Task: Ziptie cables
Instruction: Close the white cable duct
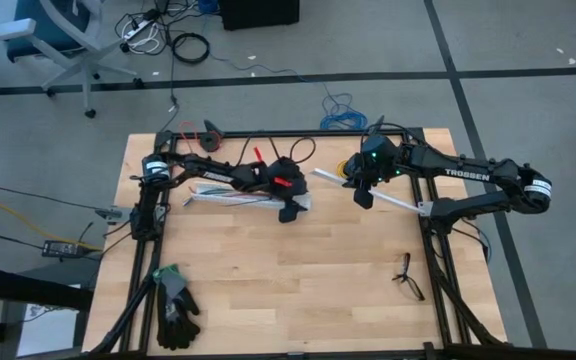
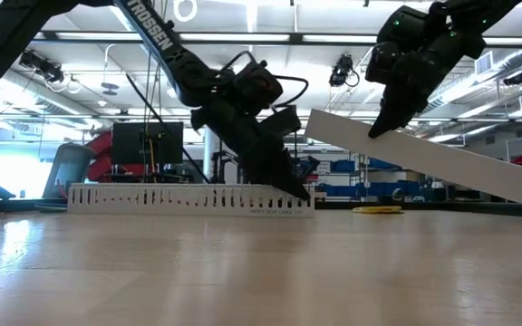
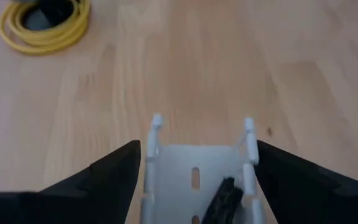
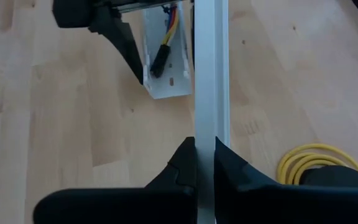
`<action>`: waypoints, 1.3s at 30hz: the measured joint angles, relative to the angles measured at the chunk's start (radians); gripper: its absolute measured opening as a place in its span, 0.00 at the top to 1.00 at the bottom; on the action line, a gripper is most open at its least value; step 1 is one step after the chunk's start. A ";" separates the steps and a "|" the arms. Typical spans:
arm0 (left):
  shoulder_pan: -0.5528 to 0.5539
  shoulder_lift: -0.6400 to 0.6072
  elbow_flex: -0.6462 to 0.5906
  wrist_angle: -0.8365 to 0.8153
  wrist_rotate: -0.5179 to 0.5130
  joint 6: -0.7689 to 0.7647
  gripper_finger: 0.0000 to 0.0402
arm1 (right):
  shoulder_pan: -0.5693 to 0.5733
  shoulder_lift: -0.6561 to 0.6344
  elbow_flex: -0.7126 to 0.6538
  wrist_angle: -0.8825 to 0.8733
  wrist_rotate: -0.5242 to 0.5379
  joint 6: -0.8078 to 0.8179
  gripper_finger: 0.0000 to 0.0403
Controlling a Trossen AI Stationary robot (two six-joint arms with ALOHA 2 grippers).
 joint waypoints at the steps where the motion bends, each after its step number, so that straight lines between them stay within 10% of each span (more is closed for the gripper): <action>1: 0.000 0.000 -0.007 0.006 0.000 0.001 0.22 | 0.000 0.000 0.000 0.000 -0.002 0.000 0.97; 19: 0.000 -0.001 -0.036 0.042 -0.001 0.107 0.46 | -0.140 0.033 -0.001 0.015 -0.259 0.000 0.98; 39: 0.029 -0.005 -0.032 0.002 -0.020 0.175 0.49 | -0.326 0.478 0.254 -0.153 -0.855 -0.125 0.98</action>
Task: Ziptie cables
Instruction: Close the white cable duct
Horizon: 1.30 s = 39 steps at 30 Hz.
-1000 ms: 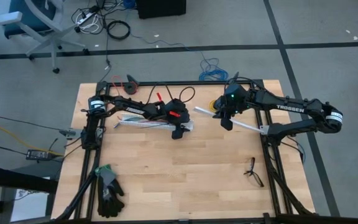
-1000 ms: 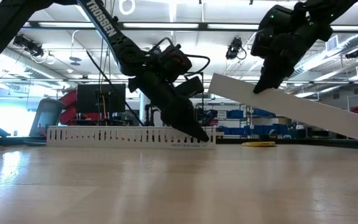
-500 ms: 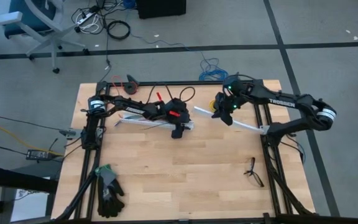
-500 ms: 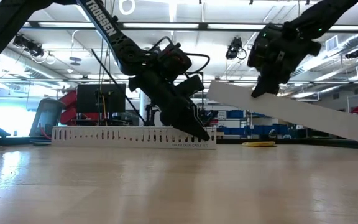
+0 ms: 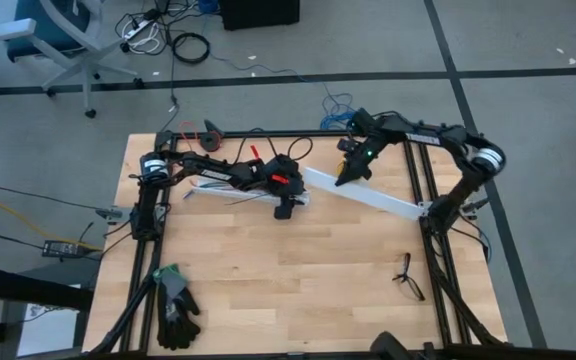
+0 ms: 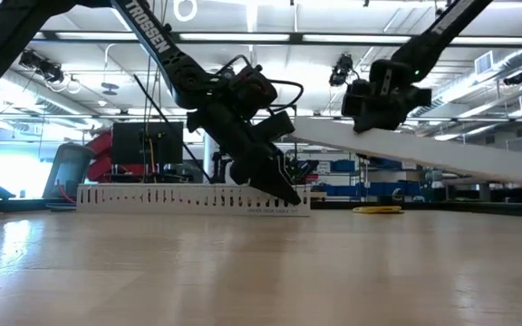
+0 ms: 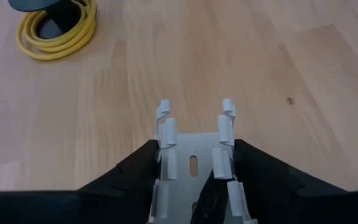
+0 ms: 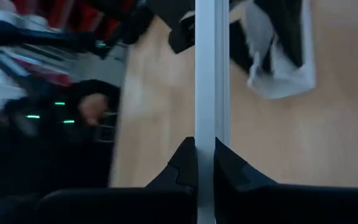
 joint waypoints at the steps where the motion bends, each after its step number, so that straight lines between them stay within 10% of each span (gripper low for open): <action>1: 0.000 0.000 0.001 -0.007 -0.004 0.004 0.49 | -0.006 0.025 0.017 -0.051 -0.020 -0.022 0.98; 22: 0.031 -0.006 -0.002 -0.028 -0.058 0.041 0.49 | 0.022 0.356 0.084 -0.183 -0.074 -0.221 0.98; 39: 0.031 -0.005 -0.002 -0.032 -0.047 0.033 0.49 | -0.030 0.369 0.138 -0.153 0.025 -0.154 0.92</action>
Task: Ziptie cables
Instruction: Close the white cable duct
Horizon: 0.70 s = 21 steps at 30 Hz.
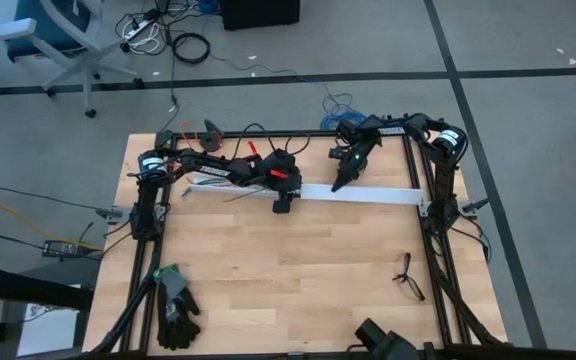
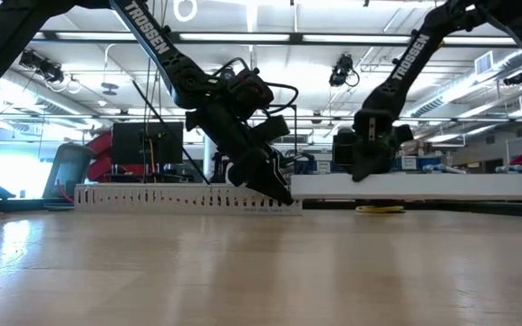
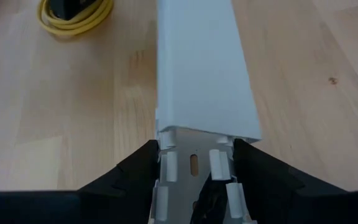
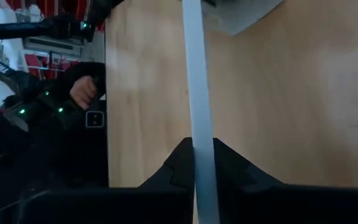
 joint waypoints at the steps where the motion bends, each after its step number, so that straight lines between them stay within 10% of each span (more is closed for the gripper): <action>1: 0.000 0.000 0.000 0.000 0.000 -0.001 0.49 | -0.002 0.000 0.000 0.011 0.002 0.001 0.92; 21: -0.003 0.001 -0.001 0.006 0.024 -0.029 0.49 | -0.023 0.000 0.000 0.106 0.034 0.181 0.79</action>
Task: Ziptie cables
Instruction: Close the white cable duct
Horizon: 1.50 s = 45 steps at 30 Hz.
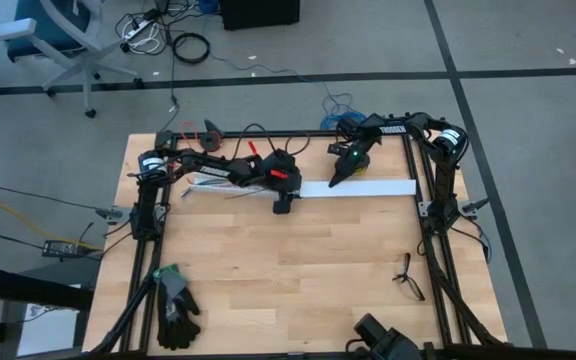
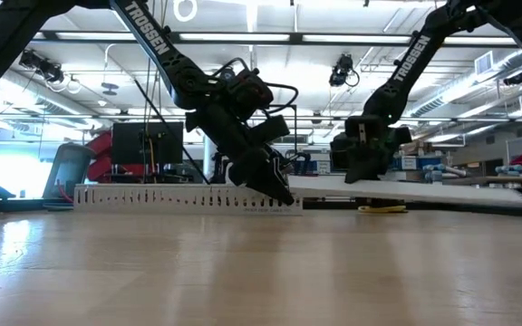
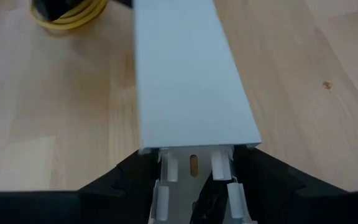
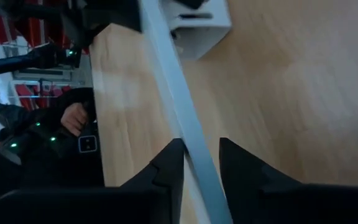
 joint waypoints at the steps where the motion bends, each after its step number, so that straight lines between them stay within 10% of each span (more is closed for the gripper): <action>1: -0.002 0.000 0.000 0.000 0.003 0.000 0.49 | 0.000 0.000 0.000 0.006 0.006 0.003 0.78; 45: -0.004 0.000 0.000 0.000 0.008 -0.028 0.49 | -0.068 -0.097 0.070 -0.027 -0.012 -0.080 0.52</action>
